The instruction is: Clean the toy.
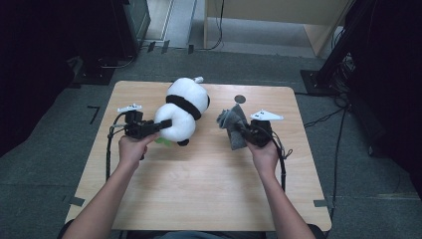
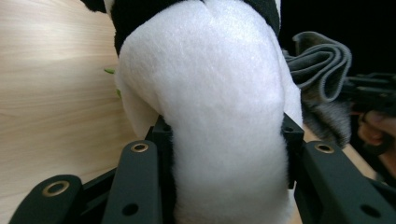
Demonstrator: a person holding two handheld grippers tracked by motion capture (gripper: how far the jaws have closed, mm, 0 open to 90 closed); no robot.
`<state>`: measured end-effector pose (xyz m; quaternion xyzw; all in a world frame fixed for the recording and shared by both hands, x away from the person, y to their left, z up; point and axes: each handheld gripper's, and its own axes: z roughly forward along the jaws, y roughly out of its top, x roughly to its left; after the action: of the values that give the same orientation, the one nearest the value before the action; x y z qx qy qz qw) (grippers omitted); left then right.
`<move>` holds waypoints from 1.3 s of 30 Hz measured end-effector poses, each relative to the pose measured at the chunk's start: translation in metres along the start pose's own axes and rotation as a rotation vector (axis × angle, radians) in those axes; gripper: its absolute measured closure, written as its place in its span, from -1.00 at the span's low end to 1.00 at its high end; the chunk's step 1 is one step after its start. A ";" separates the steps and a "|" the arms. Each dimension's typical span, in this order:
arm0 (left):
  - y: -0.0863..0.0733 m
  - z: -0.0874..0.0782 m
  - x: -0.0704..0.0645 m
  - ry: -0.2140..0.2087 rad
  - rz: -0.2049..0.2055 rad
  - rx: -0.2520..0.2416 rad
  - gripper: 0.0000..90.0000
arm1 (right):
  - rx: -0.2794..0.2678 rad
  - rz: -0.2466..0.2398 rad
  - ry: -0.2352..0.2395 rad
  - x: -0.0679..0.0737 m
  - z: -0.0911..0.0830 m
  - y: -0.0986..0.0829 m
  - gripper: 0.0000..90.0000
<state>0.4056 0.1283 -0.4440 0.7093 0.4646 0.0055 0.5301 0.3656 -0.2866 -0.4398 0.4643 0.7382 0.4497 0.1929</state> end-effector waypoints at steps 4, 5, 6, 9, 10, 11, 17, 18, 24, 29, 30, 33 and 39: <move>0.002 -0.005 0.013 0.019 -0.013 -0.009 0.26 | 0.013 0.006 -0.023 -0.017 -0.003 -0.002 0.79; 0.002 -0.008 0.018 0.020 -0.014 -0.013 0.25 | 0.013 0.017 -0.027 -0.022 -0.005 -0.003 0.78; 0.002 -0.010 0.021 0.025 -0.013 -0.017 0.25 | 0.011 0.029 -0.037 -0.028 -0.006 -0.005 0.78; 0.002 -0.016 0.030 0.047 -0.026 -0.009 0.25 | 0.011 0.048 -0.058 -0.041 -0.007 -0.008 0.78; 0.002 -0.018 0.033 0.051 -0.027 -0.004 0.25 | 0.014 0.054 -0.064 -0.045 -0.006 -0.008 0.78; 0.001 -0.019 0.036 0.054 -0.031 -0.004 0.25 | 0.017 0.062 -0.070 -0.048 -0.005 -0.009 0.78; -0.006 -0.018 0.055 0.085 -0.075 -0.007 0.24 | 0.029 0.106 -0.092 -0.067 0.005 -0.018 0.78; -0.007 -0.017 0.059 0.085 -0.090 -0.002 0.24 | 0.034 0.110 -0.092 -0.068 0.007 -0.019 0.78; -0.012 -0.012 0.071 0.079 -0.128 -0.018 0.21 | 0.083 0.105 -0.091 -0.072 0.028 -0.024 0.78; -0.013 -0.013 0.076 0.085 -0.113 -0.008 -0.02 | 0.137 0.075 -0.091 -0.070 0.044 -0.029 0.75; -0.013 -0.013 0.076 0.085 -0.113 -0.008 -0.07 | 0.137 0.075 -0.091 -0.070 0.044 -0.029 0.75; -0.013 -0.013 0.076 0.093 -0.094 -0.012 -0.25 | 0.149 0.051 -0.105 -0.068 0.049 -0.031 0.73; -0.012 -0.011 0.071 0.104 -0.056 -0.009 -0.54 | 0.150 0.073 -0.108 -0.072 0.050 -0.033 0.44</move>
<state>0.4327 0.1844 -0.4827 0.6925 0.5110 0.0295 0.5083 0.4196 -0.3297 -0.5031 0.5276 0.7408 0.3745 0.1805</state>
